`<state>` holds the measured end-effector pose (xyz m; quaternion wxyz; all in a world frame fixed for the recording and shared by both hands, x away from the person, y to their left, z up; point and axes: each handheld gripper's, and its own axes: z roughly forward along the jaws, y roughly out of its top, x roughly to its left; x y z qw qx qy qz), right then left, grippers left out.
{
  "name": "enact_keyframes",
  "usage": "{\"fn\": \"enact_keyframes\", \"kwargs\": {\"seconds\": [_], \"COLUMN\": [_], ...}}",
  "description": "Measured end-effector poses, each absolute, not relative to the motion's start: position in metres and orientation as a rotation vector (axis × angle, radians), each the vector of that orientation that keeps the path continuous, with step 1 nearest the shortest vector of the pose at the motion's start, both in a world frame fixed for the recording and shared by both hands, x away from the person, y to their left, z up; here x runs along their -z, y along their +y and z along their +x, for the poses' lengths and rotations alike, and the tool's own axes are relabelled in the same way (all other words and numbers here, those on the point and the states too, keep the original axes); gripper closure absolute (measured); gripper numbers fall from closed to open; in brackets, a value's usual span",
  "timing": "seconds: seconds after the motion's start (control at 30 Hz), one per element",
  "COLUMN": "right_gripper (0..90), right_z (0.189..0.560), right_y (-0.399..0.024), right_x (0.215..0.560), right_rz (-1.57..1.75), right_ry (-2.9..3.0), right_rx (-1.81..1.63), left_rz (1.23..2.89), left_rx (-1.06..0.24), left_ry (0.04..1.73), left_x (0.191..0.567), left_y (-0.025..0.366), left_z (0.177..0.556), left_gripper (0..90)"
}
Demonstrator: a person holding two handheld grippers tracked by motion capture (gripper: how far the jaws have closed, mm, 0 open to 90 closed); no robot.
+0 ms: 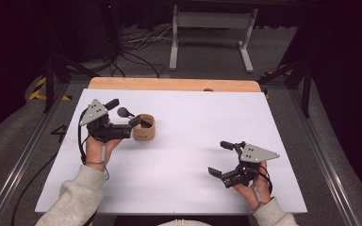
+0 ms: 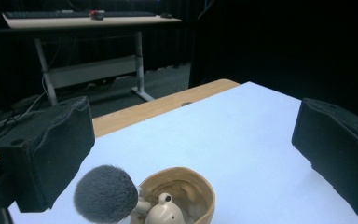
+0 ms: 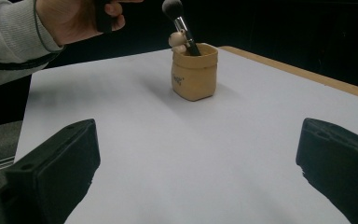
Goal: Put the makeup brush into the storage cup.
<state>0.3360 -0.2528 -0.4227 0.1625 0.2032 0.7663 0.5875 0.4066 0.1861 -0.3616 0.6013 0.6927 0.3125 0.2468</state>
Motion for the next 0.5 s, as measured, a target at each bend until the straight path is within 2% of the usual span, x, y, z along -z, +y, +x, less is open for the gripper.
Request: {"fn": "enact_keyframes", "kwargs": {"seconds": [0.5], "right_gripper": [0.0], "right_z": [0.335], "right_y": [-0.258], "right_x": [0.415], "right_rz": [0.54], "right_ry": [2.158], "right_rx": [-1.695], "left_rz": [1.609], "left_rx": [-0.5], "left_ry": [0.607], "left_x": [0.36], "left_y": [0.199], "left_z": [0.364], "left_gripper": [0.0]}}
